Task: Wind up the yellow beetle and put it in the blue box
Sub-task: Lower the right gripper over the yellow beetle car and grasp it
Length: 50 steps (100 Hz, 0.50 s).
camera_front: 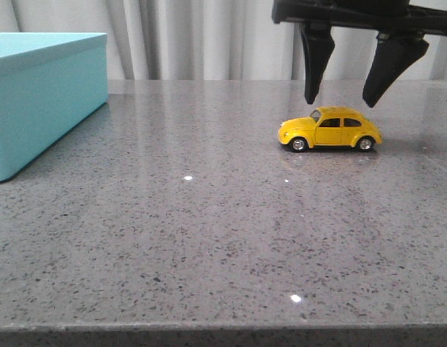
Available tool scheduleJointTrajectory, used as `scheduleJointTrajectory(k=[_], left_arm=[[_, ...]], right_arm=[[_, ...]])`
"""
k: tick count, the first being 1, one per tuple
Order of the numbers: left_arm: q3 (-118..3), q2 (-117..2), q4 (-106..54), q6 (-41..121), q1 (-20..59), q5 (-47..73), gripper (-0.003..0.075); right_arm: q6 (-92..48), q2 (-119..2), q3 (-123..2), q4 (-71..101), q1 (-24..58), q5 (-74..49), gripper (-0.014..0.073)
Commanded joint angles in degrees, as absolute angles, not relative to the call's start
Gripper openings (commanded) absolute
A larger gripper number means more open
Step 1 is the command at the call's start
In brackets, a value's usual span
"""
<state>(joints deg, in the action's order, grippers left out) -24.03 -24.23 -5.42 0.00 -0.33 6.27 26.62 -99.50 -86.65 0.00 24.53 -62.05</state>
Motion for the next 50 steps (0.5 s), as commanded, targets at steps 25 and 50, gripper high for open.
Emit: scheduleJointTrajectory(k=[25,50], left_arm=[[-26.2,-25.02,-5.88,-0.61,-0.41,1.38,-0.0019],[-26.2,-25.02,-5.88,-0.61,-0.41,1.38,-0.0019]], right_arm=[[27.47,-99.46,-88.57,-1.23,24.59,-60.92,0.0489],[27.54,-99.48,-88.57,-1.53,24.59,-60.23,0.0489]])
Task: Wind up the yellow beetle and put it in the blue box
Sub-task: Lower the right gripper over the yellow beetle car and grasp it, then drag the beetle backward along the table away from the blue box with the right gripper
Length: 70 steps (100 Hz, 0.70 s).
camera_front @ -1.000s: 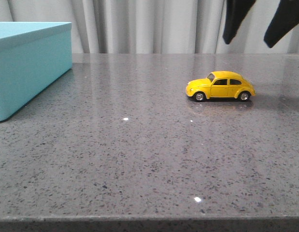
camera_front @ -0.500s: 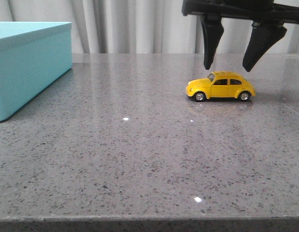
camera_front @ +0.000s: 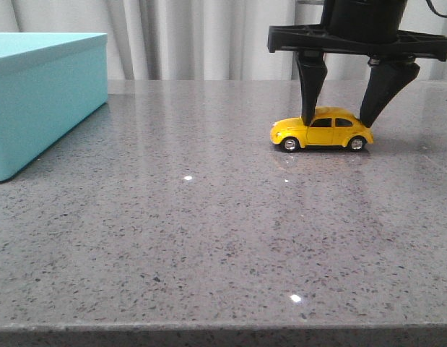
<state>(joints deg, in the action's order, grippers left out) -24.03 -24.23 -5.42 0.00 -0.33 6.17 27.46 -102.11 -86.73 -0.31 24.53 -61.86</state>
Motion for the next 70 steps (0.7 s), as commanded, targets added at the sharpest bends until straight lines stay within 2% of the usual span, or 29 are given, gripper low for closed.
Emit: scheduleJointTrajectory(k=[1,32,70], left_arm=[[-26.2,-25.02,-5.88,-0.61,-0.41,1.38,-0.0019],[-26.2,-25.02,-5.88,-0.61,-0.41,1.38,-0.0019],[-26.2,-25.02,-5.88,-0.61,-0.41,1.38,-0.0019]], right_arm=[[27.54,-99.48,-88.57,-1.59,24.59,-60.23,0.0489],[27.54,-99.48,-88.57,-6.21,23.64,-63.59,0.0489],[27.54,-99.48,-88.51,-13.13,17.76,-69.9,0.0489]])
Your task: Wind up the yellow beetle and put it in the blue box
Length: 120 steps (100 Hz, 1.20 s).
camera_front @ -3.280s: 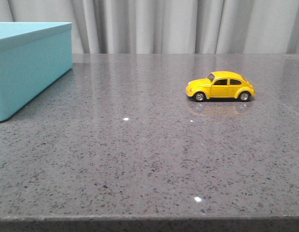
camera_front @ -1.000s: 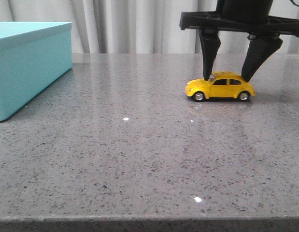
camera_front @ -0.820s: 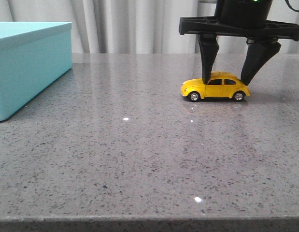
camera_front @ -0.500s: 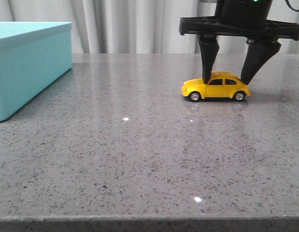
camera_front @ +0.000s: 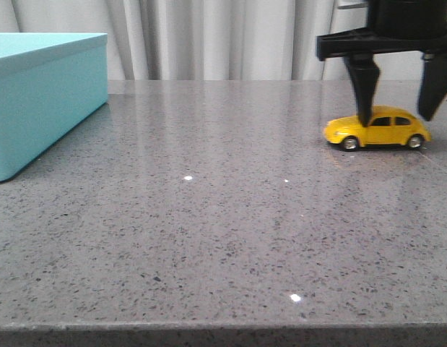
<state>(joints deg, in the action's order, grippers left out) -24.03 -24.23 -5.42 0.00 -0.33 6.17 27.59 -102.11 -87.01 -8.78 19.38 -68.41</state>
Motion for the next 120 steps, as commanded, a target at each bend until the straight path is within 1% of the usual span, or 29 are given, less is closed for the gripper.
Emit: scheduleJointTrajectory(k=[1,14,34,65,82,120], left_arm=[[-26.2,-25.02,-5.88,-0.61,-0.41,1.38,-0.0019],[-26.2,-25.02,-5.88,-0.61,-0.41,1.38,-0.0019],[-26.2,-25.02,-5.88,-0.61,-0.41,1.38,-0.0019],[-26.2,-25.02,-5.88,-0.61,-0.41,1.38,-0.0019],[-26.2,-25.02,-5.88,-0.61,-0.41,1.38,-0.0019],[-26.2,-25.02,-5.88,-0.61,-0.41,1.38,-0.0019]], right_arm=[[27.54,-99.48,-88.51,-13.23,17.64,-69.96,0.0489],[27.49,-99.48,-88.51,-14.08,15.8,-71.08,0.0489],[26.89,-98.07,-88.51,-13.89,15.73,-71.19,0.0489],[25.38,-86.88,-88.51,-11.09,20.0,-68.48,0.0489],[25.38,-83.02,-88.51,-11.01,20.66,-67.84,0.0489],[25.38,-81.33,-88.39,-11.01,20.66,-68.15,0.0489]])
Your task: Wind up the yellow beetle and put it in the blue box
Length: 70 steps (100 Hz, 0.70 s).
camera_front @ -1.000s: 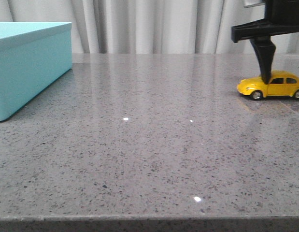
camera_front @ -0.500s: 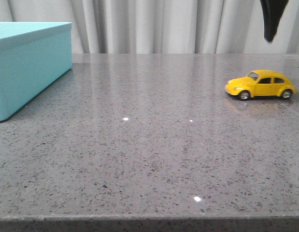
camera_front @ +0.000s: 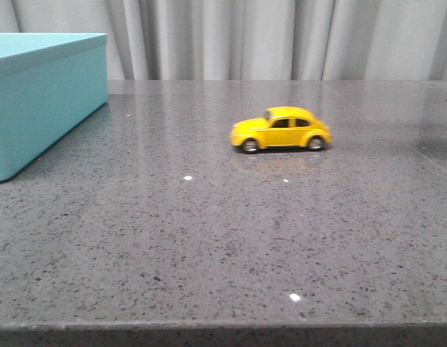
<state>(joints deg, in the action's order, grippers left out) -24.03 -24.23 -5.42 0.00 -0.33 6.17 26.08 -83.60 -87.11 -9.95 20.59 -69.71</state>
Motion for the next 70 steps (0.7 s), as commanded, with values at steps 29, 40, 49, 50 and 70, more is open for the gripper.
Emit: scheduleJointTrajectory(k=[29,40,49,50,70], left_arm=[[-26.2,-25.02,-5.88,-0.61,-0.41,1.5,-0.0019],[-27.26,-25.58,-5.88,-0.61,-0.41,3.18,-0.0018],[-30.06,-27.39,-5.88,-0.61,-0.41,7.23,-0.0018],[-30.62,-27.55,-5.88,-0.61,-0.41,7.99,-0.0018],[-40.19,-34.64,-6.62,-0.61,-0.41,17.73,-0.0018]], right_arm=[[25.38,-81.33,-88.39,-11.01,20.66,-67.6,0.0489],[25.38,-81.33,-88.39,-10.95,20.66,-67.59,0.0489],[25.38,-81.33,-88.39,-10.96,20.66,-67.64,0.0489],[25.38,-81.33,-88.39,-10.89,20.66,-67.64,0.0489],[25.38,-81.33,-88.39,-10.59,20.66,-68.06,0.0489]])
